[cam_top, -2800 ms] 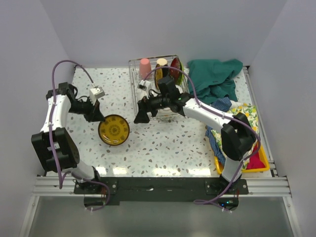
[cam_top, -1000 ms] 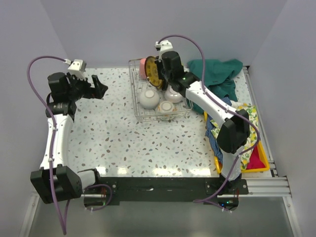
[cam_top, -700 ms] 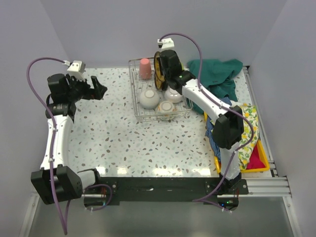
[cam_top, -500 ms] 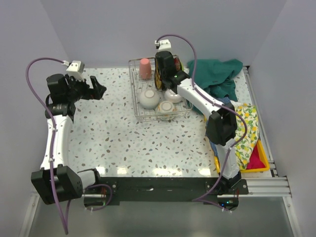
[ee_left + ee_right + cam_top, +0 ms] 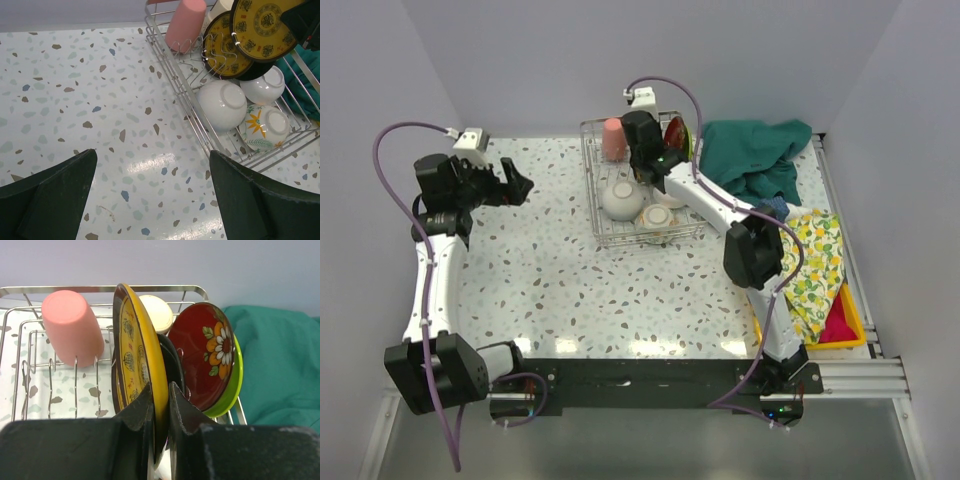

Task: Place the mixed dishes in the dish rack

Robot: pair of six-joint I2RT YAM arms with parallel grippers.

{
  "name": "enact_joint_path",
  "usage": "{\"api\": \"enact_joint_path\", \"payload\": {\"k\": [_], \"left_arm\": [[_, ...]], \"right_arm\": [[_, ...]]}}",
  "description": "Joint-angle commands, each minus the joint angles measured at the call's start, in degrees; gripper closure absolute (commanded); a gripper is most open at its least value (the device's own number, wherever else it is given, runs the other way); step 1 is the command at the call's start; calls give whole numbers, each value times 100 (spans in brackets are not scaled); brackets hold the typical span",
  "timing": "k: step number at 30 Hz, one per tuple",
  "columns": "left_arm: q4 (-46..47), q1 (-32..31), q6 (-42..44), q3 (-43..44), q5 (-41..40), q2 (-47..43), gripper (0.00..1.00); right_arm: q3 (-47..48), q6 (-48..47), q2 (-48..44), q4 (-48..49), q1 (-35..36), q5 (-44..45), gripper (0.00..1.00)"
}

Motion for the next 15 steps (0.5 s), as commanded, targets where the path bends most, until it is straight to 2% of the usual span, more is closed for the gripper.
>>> {"api": "enact_joint_path", "payload": {"k": [1, 15], "left_arm": [[192, 76, -115, -41, 49, -88, 0], [157, 94, -98, -137, 66, -141, 0]], "right_arm": [[379, 157, 108, 358, 63, 217, 100], [519, 394, 662, 279, 133, -38, 100]]}}
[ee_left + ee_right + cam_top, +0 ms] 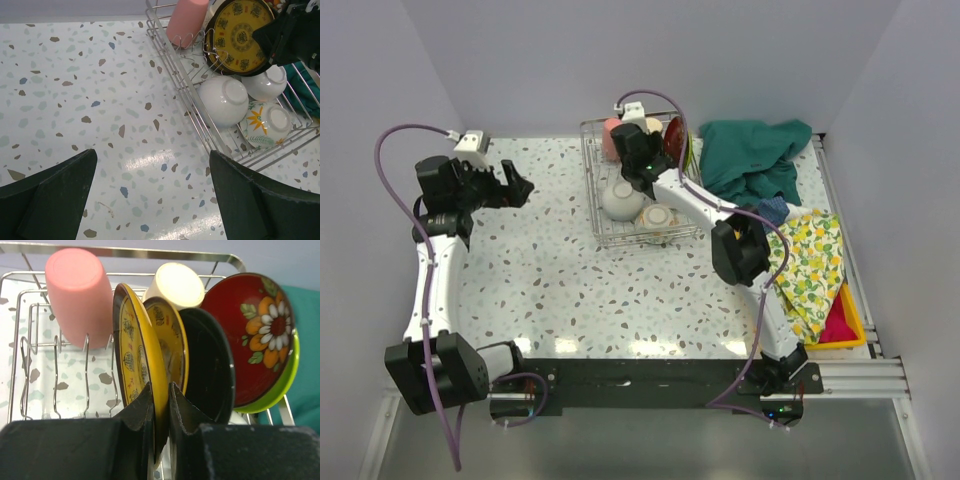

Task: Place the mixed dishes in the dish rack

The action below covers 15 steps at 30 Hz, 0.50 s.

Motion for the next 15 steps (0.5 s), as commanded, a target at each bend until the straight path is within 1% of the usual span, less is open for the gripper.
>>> {"api": "enact_joint_path", "payload": {"k": [1, 2, 3, 4, 7, 9, 10, 12, 13, 14, 15], "left_arm": [[157, 79, -104, -61, 55, -136, 0], [166, 79, -104, -61, 55, -128, 0], [157, 79, -113, -44, 64, -128, 0], [157, 79, -113, -43, 64, -119, 0], [157, 79, -148, -43, 82, -110, 0], [192, 79, -201, -70, 117, -84, 0], [210, 87, -262, -78, 152, -66, 0], [280, 79, -332, -122, 187, -57, 0], [297, 70, -341, -140, 205, -40, 0], [341, 70, -342, -166, 205, -22, 0], [350, 79, -342, -192, 205, -22, 0]], "right_arm": [[345, 193, 81, 283, 28, -1, 100], [371, 184, 125, 283, 37, -62, 97], [389, 176, 125, 274, 72, -141, 90], [380, 175, 99, 257, 81, -151, 69], [249, 167, -164, 126, 107, -273, 38], [74, 193, -497, -33, 116, -405, 31], [-6, 193, -630, -190, 116, -588, 25], [-312, 175, -946, -375, 116, -931, 18], [-419, 193, -1287, -594, 107, -1368, 6], [-515, 245, -1455, -700, 107, -1660, 1], [-751, 211, -1605, -780, 72, -2002, 1]]}}
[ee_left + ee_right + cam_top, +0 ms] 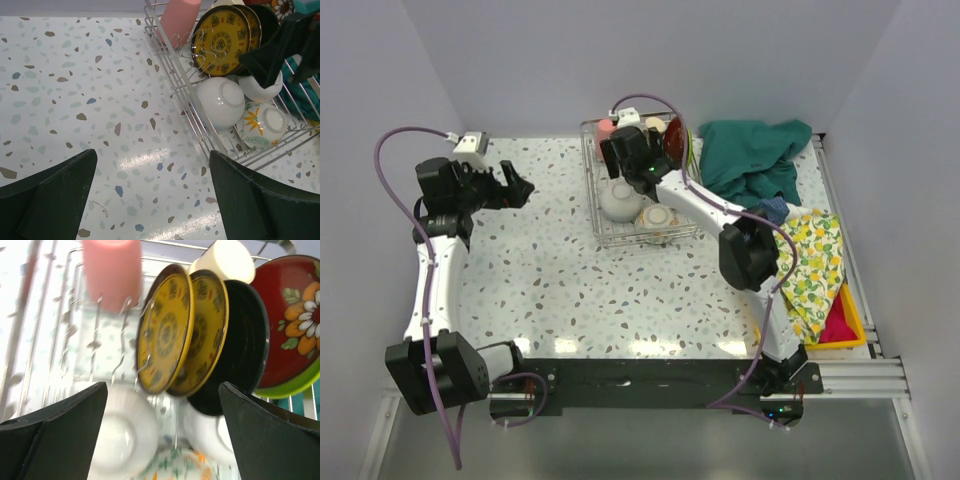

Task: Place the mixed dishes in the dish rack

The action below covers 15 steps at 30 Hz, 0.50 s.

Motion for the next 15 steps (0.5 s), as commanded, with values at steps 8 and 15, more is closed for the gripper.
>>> {"api": "enact_joint_path", "payload": {"k": [8, 15], "left_arm": [[252, -176, 149, -112, -109, 199, 0], [392, -378, 317, -147, -338, 525, 0]], "right_arm": [[-2199, -10, -2813, -658, -406, -1716, 1], [-1604, -503, -2526, -2468, -503, 488, 1]]}}
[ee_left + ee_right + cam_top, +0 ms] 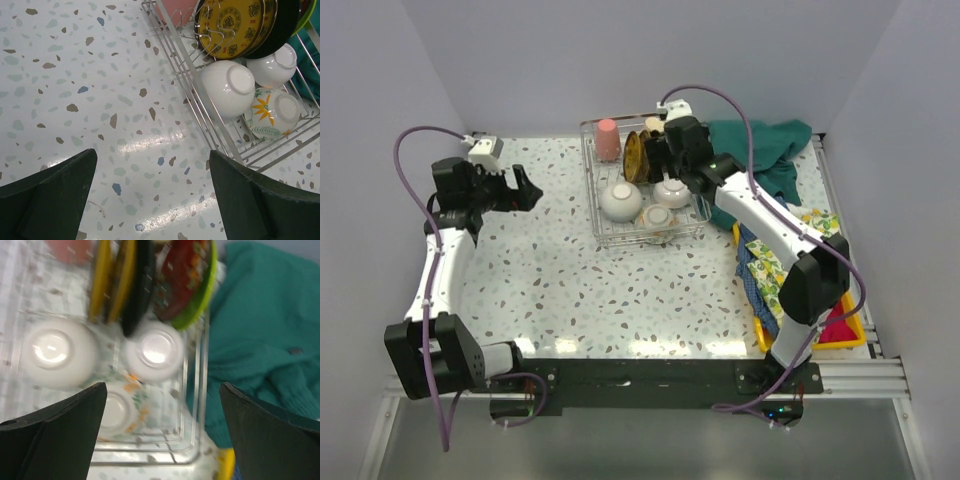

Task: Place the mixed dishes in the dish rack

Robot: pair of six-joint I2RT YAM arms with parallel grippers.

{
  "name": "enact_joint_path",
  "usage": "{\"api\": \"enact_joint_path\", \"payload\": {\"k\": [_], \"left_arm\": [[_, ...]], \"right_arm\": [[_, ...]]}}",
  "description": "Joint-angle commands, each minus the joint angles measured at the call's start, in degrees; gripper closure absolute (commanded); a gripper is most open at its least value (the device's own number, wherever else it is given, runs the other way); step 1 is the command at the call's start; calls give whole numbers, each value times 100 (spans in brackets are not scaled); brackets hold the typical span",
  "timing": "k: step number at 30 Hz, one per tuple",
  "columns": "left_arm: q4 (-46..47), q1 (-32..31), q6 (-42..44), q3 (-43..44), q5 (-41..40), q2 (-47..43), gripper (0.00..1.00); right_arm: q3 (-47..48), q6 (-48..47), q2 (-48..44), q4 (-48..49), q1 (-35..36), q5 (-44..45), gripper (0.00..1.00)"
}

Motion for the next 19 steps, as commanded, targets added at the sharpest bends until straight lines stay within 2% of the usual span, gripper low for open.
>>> {"api": "enact_joint_path", "payload": {"k": [1, 10, 15, 19], "left_arm": [[327, -122, 151, -25, -189, 225, 0], [274, -465, 362, 563, -487, 1007, 0], [327, -588, 414, 915, -637, 1237, 0], [143, -729, 853, 1249, -865, 1429, 0]], "right_arm": [[492, -302, 386, -1612, -7, 1567, 1], [-711, -898, -648, -974, -314, 2439, 1], [-966, -1119, -1317, -1061, -420, 2115, 1], [-1204, -1382, -2011, -869, -429, 1702, 1]]}}
